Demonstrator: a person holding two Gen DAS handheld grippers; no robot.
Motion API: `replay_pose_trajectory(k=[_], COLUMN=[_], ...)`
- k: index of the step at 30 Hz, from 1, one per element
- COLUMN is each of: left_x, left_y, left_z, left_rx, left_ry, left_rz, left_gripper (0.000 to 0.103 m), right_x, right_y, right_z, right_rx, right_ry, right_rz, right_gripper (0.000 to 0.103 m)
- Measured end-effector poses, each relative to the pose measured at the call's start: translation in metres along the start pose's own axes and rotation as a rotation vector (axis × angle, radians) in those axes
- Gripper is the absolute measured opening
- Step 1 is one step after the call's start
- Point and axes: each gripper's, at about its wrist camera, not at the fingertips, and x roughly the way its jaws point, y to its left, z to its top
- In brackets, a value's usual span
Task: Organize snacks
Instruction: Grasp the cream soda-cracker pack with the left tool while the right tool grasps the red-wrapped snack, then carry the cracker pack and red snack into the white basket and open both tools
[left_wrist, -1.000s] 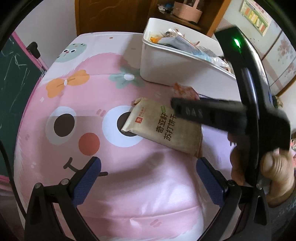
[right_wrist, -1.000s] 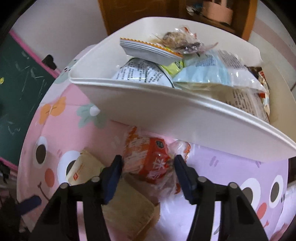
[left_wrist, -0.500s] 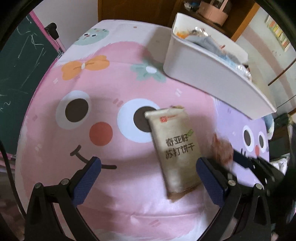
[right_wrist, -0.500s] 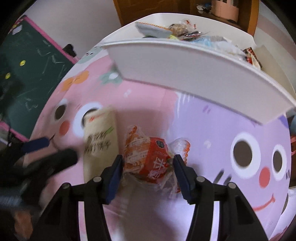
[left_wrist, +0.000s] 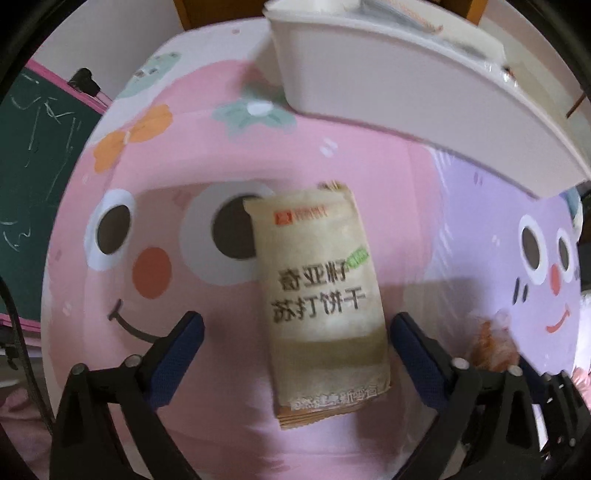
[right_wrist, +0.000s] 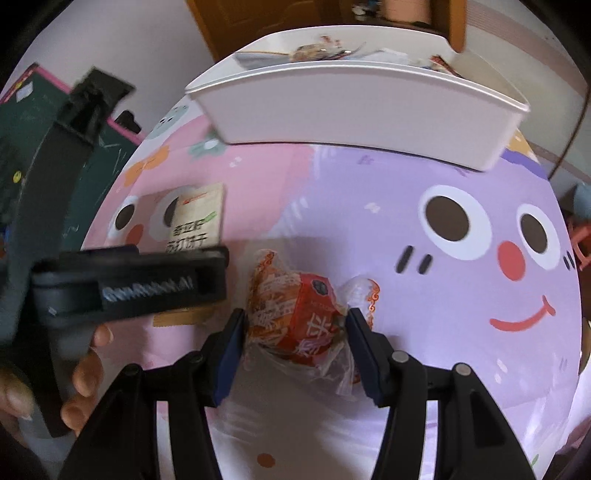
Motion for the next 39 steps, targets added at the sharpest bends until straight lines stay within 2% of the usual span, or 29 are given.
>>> replay_pose_trajectory(k=[2, 4, 5, 6, 9, 16, 23, 29, 34, 39], left_x=[-0.003, -0.009, -0.015, -0.018, -0.022, -0.033, -0.073, -0.137, -0.189, -0.236], left_y=[0.002, 0.002, 0.000, -0.002, -0.003, 0.004, 0.000, 0.003, 0.000, -0.014], left_z=[-0.001, -0.002, -0.004, -0.007, -0.015, -0.034, -0.034, -0.019, 0.008, 0.041], left_rx=[-0.008, 0.011, 0.031, 0.042, 0.064, 0.098, 0.127, 0.163, 0.210, 0.263], left_ry=[-0.012, -0.034, -0.054, -0.063, -0.082, -0.114, -0.239, -0.391, -0.514, -0.625], left_rz=[-0.016, -0.021, -0.026, -0.019, -0.044, -0.047, -0.042, -0.068, -0.071, -0.061], left_gripper=[0.091, 0.075, 0.057, 0.052, 0.052, 0.052, 0.052, 0.052, 0.052, 0.052], right_x=[-0.002, -0.001, -0.002, -0.002, -0.003, 0.000, -0.019, -0.069, -0.127, -0.176], right_y=[-0.006, -0.004, -0.004, -0.004, -0.003, 0.003, 0.005, 0.008, 0.005, -0.004], right_z=[-0.003, -0.002, -0.003, -0.003, -0.005, -0.006, -0.001, 0.019, 0.052, 0.096], right_rx=[0.010, 0.011, 0.011, 0.012, 0.010, 0.012, 0.022, 0.012, -0.003, 0.010], right_ry=[-0.005, -0.009, -0.011, -0.013, -0.020, -0.026, -0.064, -0.176, -0.337, -0.462], right_rz=[-0.010, -0.018, -0.023, -0.028, -0.041, -0.057, -0.032, -0.015, -0.058, -0.108], right_gripper=[0.055, 0.055, 0.055, 0.055, 0.055, 0.055, 0.054, 0.054, 0.055, 0.055])
